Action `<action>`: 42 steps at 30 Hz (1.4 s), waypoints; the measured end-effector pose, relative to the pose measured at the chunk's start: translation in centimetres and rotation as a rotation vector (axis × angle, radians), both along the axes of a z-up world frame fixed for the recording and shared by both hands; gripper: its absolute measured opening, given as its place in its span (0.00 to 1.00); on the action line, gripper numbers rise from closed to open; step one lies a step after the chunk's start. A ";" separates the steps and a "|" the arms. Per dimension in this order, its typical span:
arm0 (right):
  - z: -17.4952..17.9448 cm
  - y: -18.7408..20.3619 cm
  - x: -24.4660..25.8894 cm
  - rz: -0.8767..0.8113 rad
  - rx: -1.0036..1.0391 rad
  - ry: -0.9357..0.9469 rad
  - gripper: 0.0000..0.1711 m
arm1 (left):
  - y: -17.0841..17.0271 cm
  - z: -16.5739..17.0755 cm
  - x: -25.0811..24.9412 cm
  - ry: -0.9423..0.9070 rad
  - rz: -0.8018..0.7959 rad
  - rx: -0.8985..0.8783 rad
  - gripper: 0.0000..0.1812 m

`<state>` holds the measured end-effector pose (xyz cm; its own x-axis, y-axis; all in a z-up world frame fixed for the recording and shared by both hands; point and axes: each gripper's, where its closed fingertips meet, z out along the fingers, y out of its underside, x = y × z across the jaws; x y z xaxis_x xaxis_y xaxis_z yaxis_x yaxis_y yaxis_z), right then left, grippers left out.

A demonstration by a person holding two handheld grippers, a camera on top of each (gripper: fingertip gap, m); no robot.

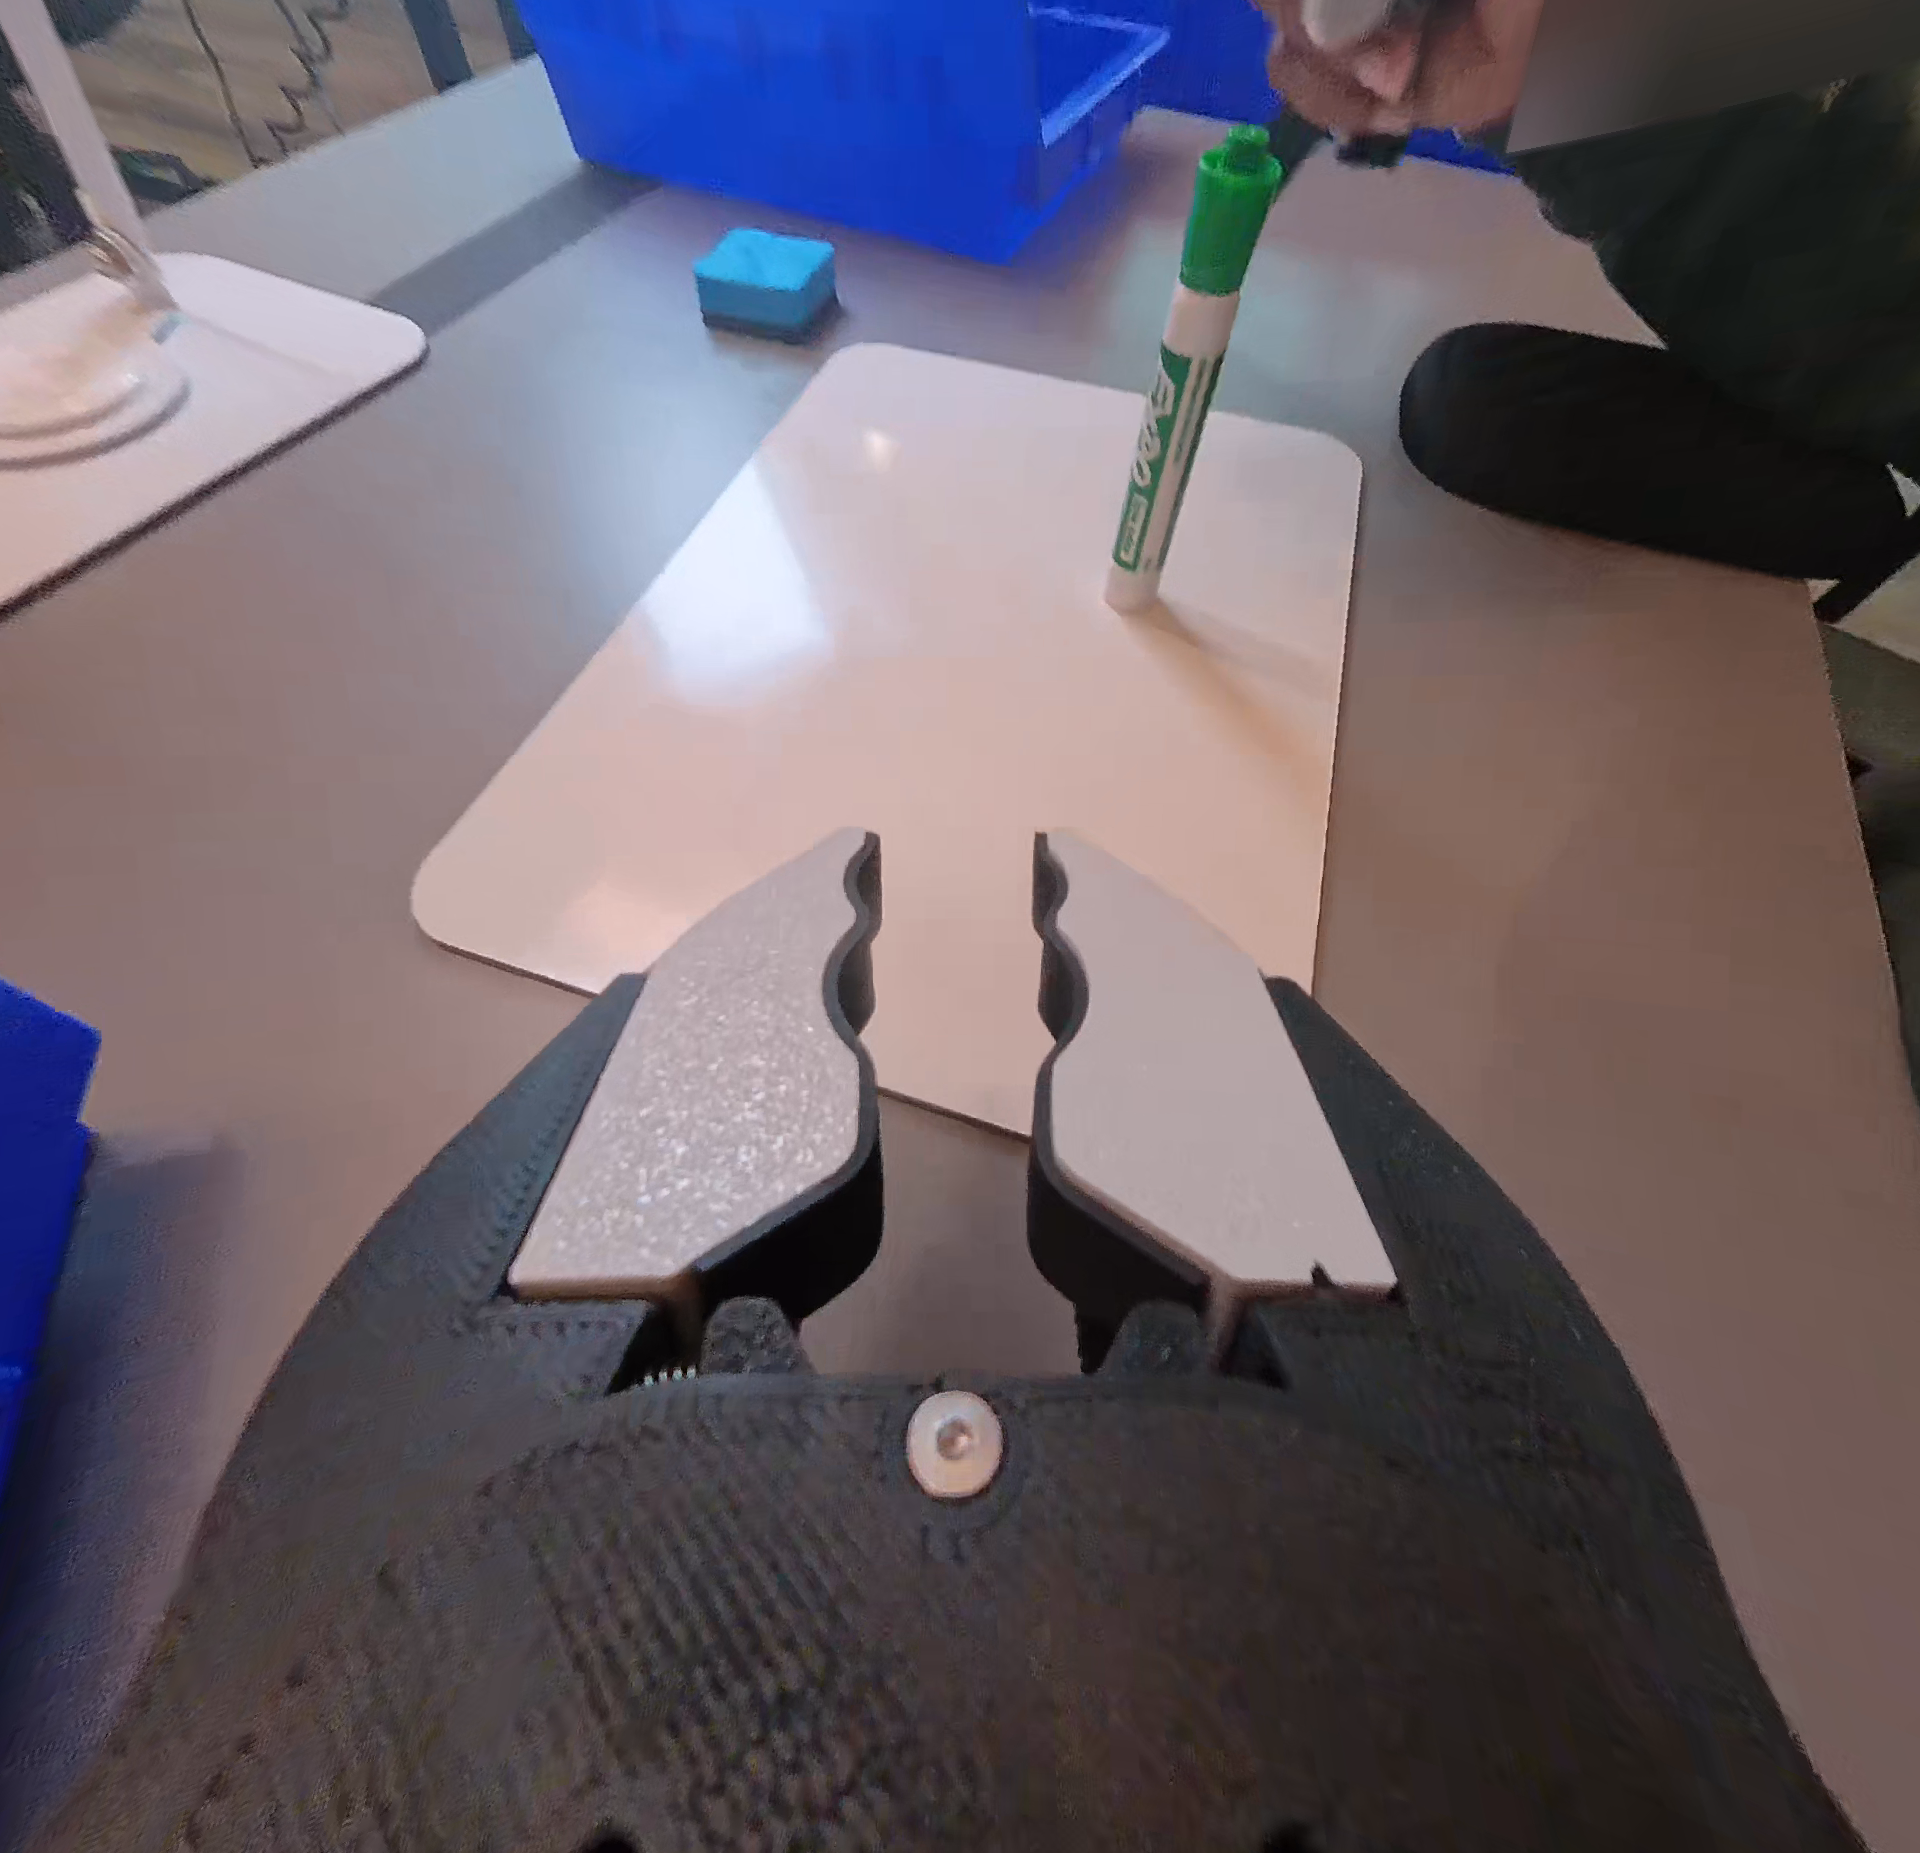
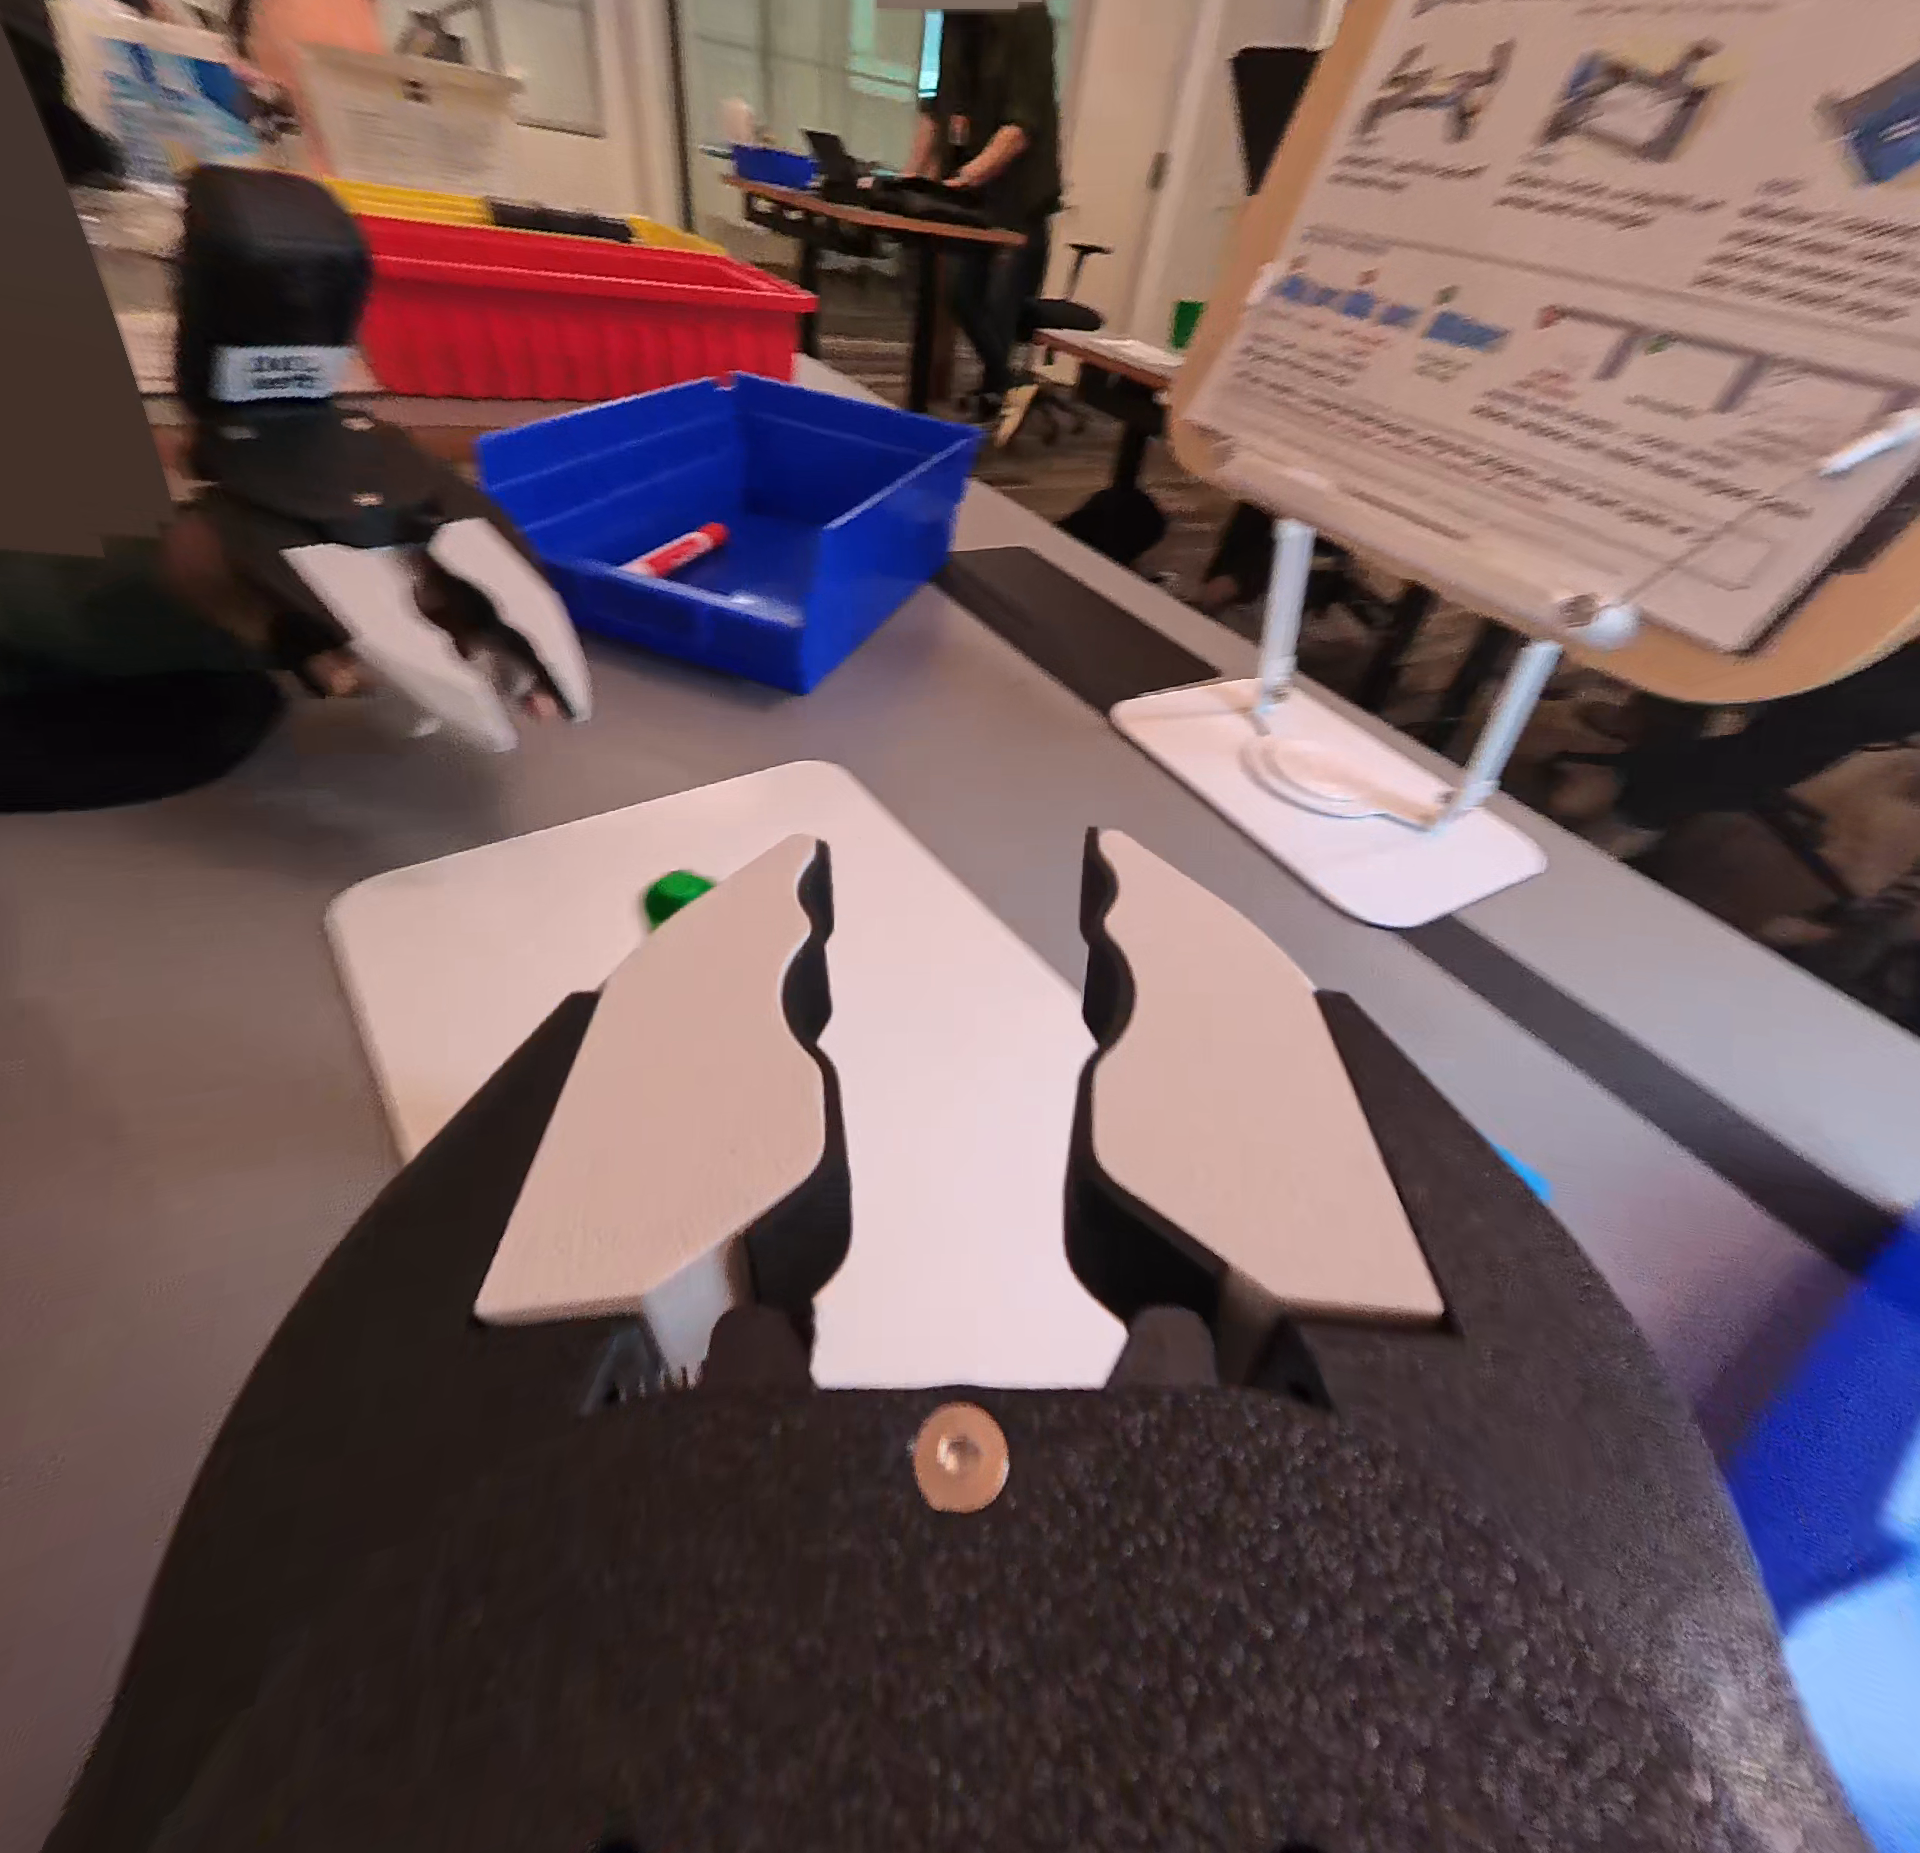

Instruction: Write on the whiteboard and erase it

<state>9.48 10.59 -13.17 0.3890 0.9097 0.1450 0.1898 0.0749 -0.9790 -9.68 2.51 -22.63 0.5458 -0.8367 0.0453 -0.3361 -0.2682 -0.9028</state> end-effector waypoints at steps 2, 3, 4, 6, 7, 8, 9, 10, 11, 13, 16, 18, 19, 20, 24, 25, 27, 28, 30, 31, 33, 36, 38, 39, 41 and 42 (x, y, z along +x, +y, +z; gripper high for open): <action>-0.9 -1.6 -0.7 0.065 -0.033 -0.010 0.25 | 0.2 0.4 -0.2 -0.010 0.013 0.025 0.13; -1.3 -2.3 -1.2 0.091 -0.037 -0.023 0.24 | 0.3 0.4 -0.3 -0.014 0.020 0.035 0.12; -1.6 -2.9 -1.7 0.120 -0.038 -0.036 0.23 | 0.4 0.5 -0.4 -0.017 0.026 0.043 0.11; -2.3 -4.0 -2.7 0.179 -0.051 -0.065 0.23 | 0.5 0.6 -0.5 -0.028 0.025 0.049 0.09; -2.6 -4.4 -3.2 0.199 -0.062 -0.083 0.24 | 0.5 0.6 -0.6 -0.034 0.024 0.046 0.08; -2.9 -4.7 -3.7 0.210 -0.069 -0.100 0.25 | 0.5 0.6 -0.6 -0.038 0.026 0.042 0.08; -3.2 -4.9 -4.1 0.219 -0.071 -0.116 0.26 | 0.6 0.5 -0.7 -0.039 0.026 0.039 0.07; -3.5 -5.0 -4.4 0.225 -0.070 -0.130 0.27 | 0.6 0.5 -0.7 -0.039 0.027 0.041 0.07; -3.9 -5.1 -4.7 0.227 -0.068 -0.141 0.28 | 0.6 0.5 -0.8 -0.038 0.026 0.043 0.06; -4.5 -5.1 -4.9 0.231 -0.076 -0.157 0.27 | 0.7 0.2 -0.8 -0.031 0.026 0.039 0.06; -5.3 -4.8 -5.0 0.230 -0.096 -0.162 0.26 | 0.8 -0.2 -0.9 -0.023 0.022 0.030 0.06; -5.6 -4.7 -4.9 0.233 -0.106 -0.163 0.25 | 0.9 -0.5 -0.9 -0.010 0.022 0.025 0.06; -5.6 -4.7 -5.0 0.235 -0.111 -0.157 0.25 | 0.9 -0.7 -0.9 -0.007 0.021 0.023 0.06; -5.7 -4.7 -5.0 0.237 -0.114 -0.150 0.24 | 0.9 -0.8 -0.9 -0.006 0.020 0.021 0.06; -5.8 -4.8 -5.0 0.234 -0.113 -0.145 0.24 | 0.8 -0.9 -0.9 -0.001 0.016 0.020 0.05; -5.8 -4.8 -5.0 0.234 -0.112 -0.145 0.23 | 0.8 -0.8 -0.9 -0.004 0.017 0.023 0.04; -5.9 -4.8 -5.0 0.234 -0.112 -0.148 0.23 | 0.9 -0.6 -1.0 -0.013 0.023 0.032 0.03; -5.9 -4.8 -5.0 0.232 -0.111 -0.151 0.23 | 1.0 -0.4 -1.1 -0.020 0.029 0.038 0.03; -5.9 -4.8 -5.0 0.230 -0.103 -0.153 0.22 | 1.2 -0.3 -1.2 -0.029 0.038 0.043 0.02; -5.9 -4.8 -5.0 0.229 -0.102 -0.155 0.22 | 1.2 -0.3 -1.3 -0.029 0.040 0.042 0.02; -6.1 -4.8 -5.0 0.229 -0.102 -0.160 0.21 | 1.4 -0.6 -1.4 -0.025 0.042 0.037 0.02; -6.4 -4.8 -5.0 0.230 -0.107 -0.159 0.20 | 1.4 -0.9 -1.4 -0.017 0.036 0.035 0.02; -6.5 -4.8 -5.0 0.232 -0.112 -0.158 0.20 | 1.5 -1.0 -1.4 -0.009 0.034 0.040 0.03; -6.5 -4.8 -4.9 0.232 -0.113 -0.158 0.20 | 1.5 -1.1 -1.4 -0.008 0.032 0.039 0.03; -6.8 -4.8 -4.9 0.231 -0.119 -0.170 0.20 | 1.5 -1.0 -1.3 -0.017 0.034 0.037 0.05; -7.2 -4.8 -4.8 0.230 -0.126 -0.184 0.21 | 1.5 -1.0 -1.2 -0.020 0.035 0.039 0.06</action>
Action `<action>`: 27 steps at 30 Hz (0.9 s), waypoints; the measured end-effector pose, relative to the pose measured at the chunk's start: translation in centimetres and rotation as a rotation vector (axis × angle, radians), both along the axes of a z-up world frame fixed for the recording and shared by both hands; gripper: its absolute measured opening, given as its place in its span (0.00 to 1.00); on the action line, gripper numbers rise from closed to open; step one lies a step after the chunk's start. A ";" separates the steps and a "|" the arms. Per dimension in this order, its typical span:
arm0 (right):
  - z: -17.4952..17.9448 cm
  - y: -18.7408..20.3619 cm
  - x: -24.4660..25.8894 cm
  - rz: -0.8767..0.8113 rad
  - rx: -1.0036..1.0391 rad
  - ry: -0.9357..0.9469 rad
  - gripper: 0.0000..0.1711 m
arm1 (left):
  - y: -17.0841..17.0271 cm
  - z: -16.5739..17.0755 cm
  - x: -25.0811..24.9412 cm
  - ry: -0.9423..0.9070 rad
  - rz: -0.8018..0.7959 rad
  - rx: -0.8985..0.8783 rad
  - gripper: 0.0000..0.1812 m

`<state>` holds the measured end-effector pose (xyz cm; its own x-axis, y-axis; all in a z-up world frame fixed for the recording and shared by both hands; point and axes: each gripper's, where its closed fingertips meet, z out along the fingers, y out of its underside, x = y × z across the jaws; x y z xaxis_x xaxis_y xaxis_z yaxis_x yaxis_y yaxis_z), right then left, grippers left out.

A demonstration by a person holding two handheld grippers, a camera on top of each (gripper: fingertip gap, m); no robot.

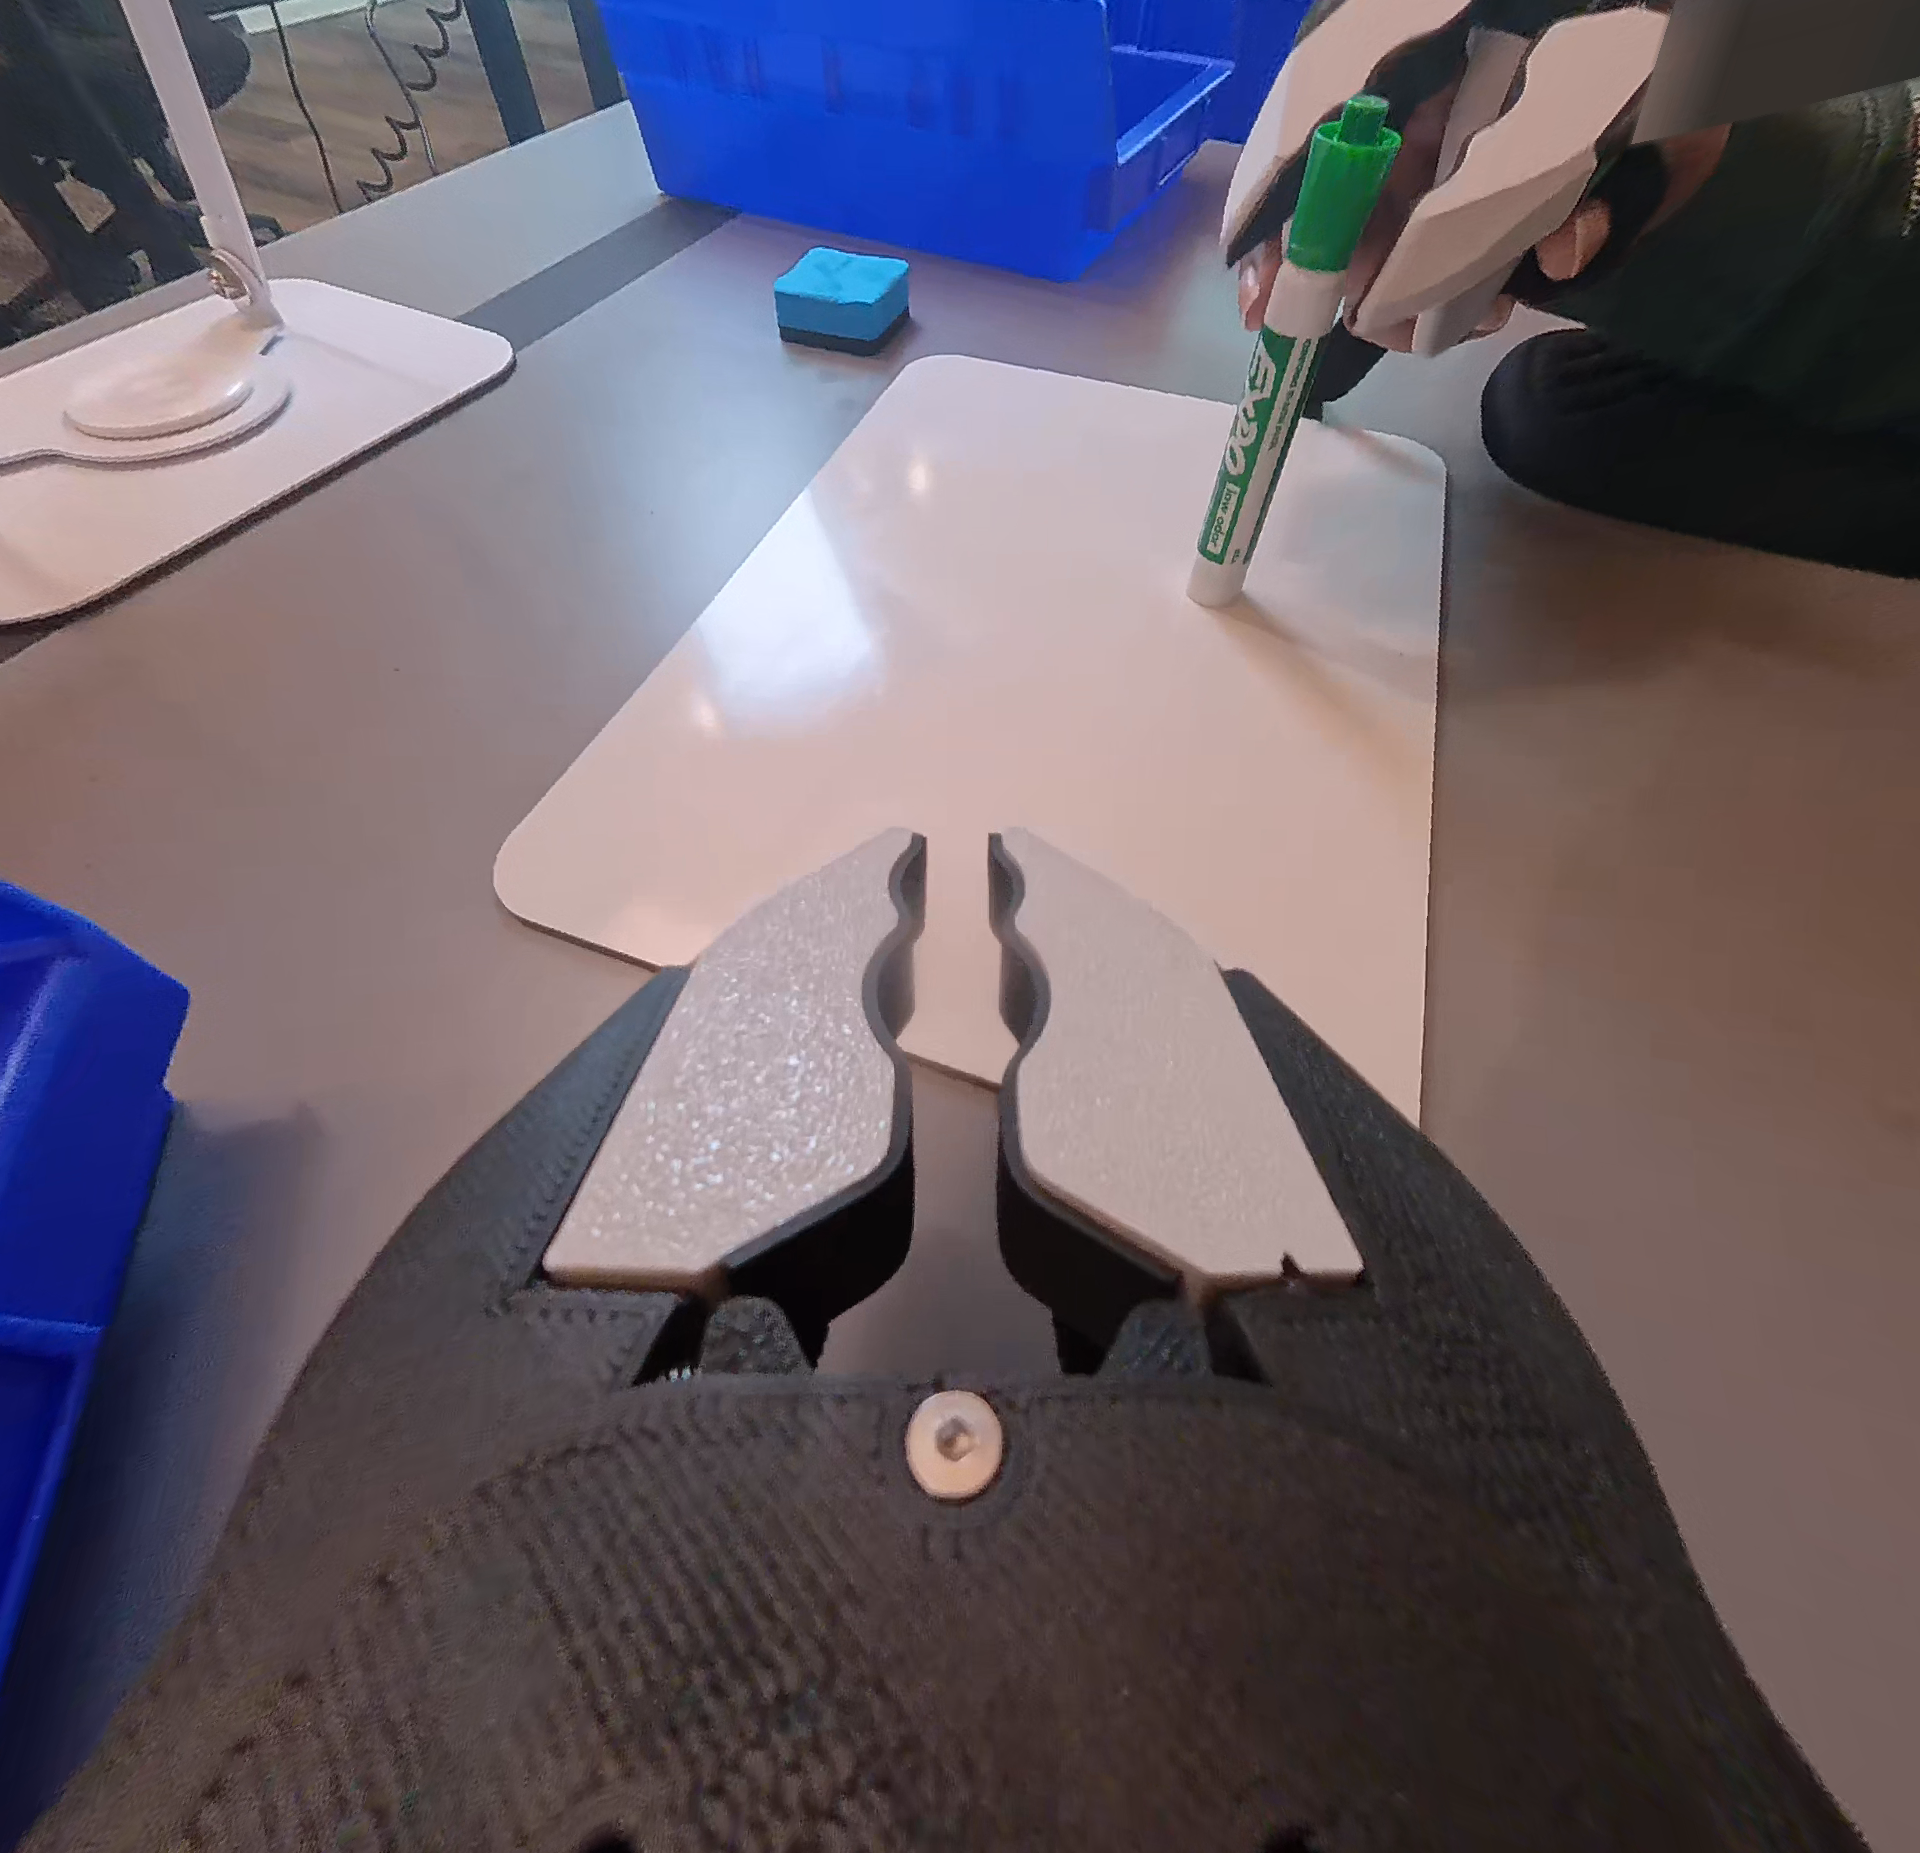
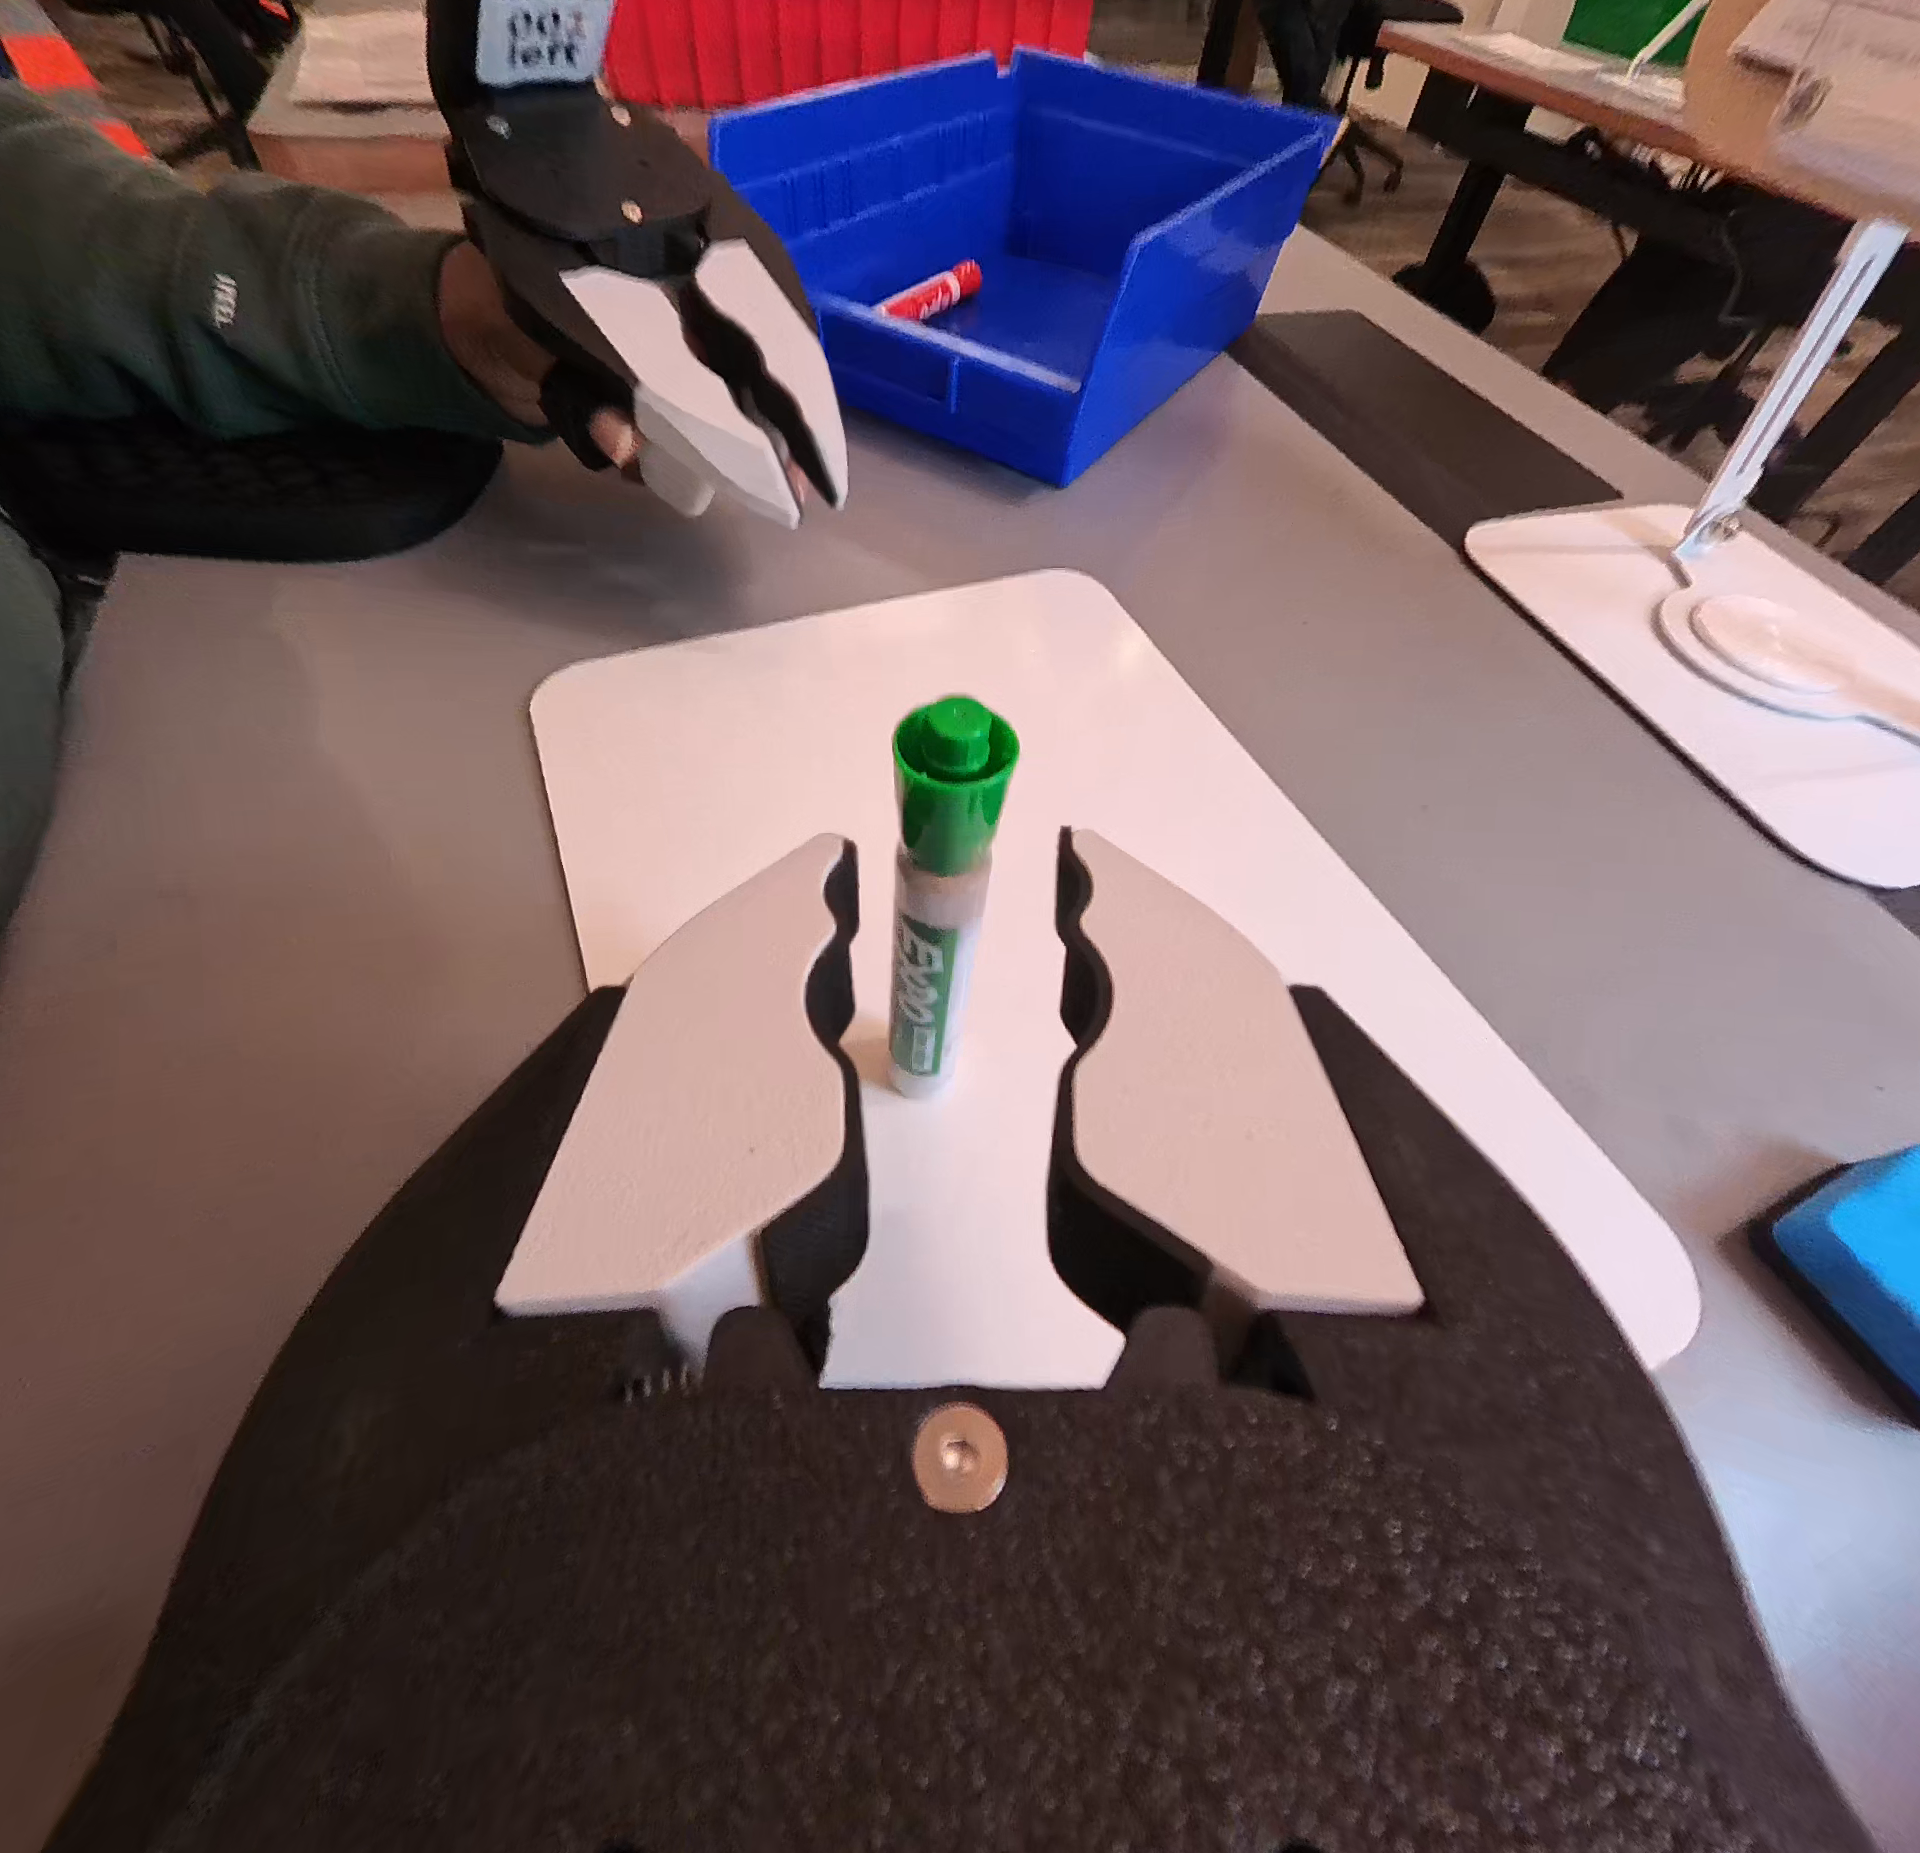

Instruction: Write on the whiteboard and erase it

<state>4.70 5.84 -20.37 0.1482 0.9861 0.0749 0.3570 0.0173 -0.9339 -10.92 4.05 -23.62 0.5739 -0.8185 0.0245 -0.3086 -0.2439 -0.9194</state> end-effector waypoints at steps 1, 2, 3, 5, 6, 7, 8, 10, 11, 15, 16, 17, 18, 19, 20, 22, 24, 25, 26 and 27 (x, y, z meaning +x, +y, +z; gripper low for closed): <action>-0.5 0.0 0.1 -0.003 -0.005 -0.020 0.23 | 0.0 0.0 0.0 -0.001 0.001 0.003 0.07; -1.1 0.1 0.2 -0.004 -0.010 -0.041 0.24 | 0.0 0.1 0.1 -0.003 0.001 0.007 0.09; -1.6 0.0 0.3 -0.003 -0.017 -0.060 0.25 | -0.1 0.2 0.2 -0.007 -0.001 0.010 0.09; -2.6 -0.2 0.2 -0.001 -0.032 -0.086 0.25 | -0.3 0.5 0.4 -0.012 -0.005 0.023 0.10; -3.0 -0.3 0.0 0.003 -0.034 -0.095 0.23 | -0.4 0.6 0.5 -0.010 -0.009 0.032 0.11; -3.5 -0.4 -0.2 0.003 -0.032 -0.111 0.19 | -0.5 0.7 0.7 -0.006 -0.014 0.040 0.11; -4.1 -0.3 -0.3 -0.003 -0.024 -0.139 0.13 | -0.6 0.8 0.8 -0.005 -0.019 0.046 0.11; -4.5 -0.5 -0.4 -0.001 -0.003 -0.161 0.11 | -0.8 0.8 1.1 -0.009 -0.034 0.044 0.12; -4.2 -0.5 -0.4 -0.009 0.002 -0.166 0.11 | -1.0 0.6 1.4 -0.008 -0.047 0.029 0.12; -3.7 -0.4 -0.9 -0.069 0.107 -0.300 0.11 | -2.5 0.0 3.7 -0.015 -0.137 -0.051 0.17; -3.8 -0.6 -1.2 -0.080 0.162 -0.349 0.11 | -3.0 0.4 4.7 -0.025 -0.168 -0.045 0.17; -3.9 -0.9 -1.7 -0.085 0.197 -0.387 0.11 | -3.4 0.8 5.8 -0.028 -0.192 -0.029 0.18; -4.1 -1.2 -2.1 -0.086 0.218 -0.418 0.11 | -3.6 1.3 6.9 -0.025 -0.210 -0.002 0.19; -4.5 -1.4 -2.5 -0.087 0.242 -0.455 0.11 | -3.8 1.7 7.9 -0.022 -0.226 0.027 0.20; -4.8 -1.5 -2.7 -0.093 0.286 -0.502 0.11 | -4.1 2.1 8.8 -0.024 -0.239 0.049 0.21; -5.4 -1.3 -2.7 -0.115 0.406 -0.602 0.11 | -4.2 2.5 10.1 -0.029 -0.229 0.063 0.21; -5.5 -1.4 -3.0 -0.120 0.509 -0.668 0.11 | -4.1 2.2 10.9 -0.004 -0.219 0.079 0.21; -5.6 -1.6 -3.1 -0.115 0.545 -0.686 0.11 | -4.1 2.2 11.2 0.004 -0.216 0.096 0.21; -5.7 -1.9 -3.4 -0.106 0.567 -0.700 0.11 | -4.2 2.4 11.5 0.000 -0.216 0.112 0.20; -5.9 -2.2 -3.6 -0.097 0.585 -0.707 0.11 | -4.3 2.5 11.7 0.002 -0.216 0.126 0.19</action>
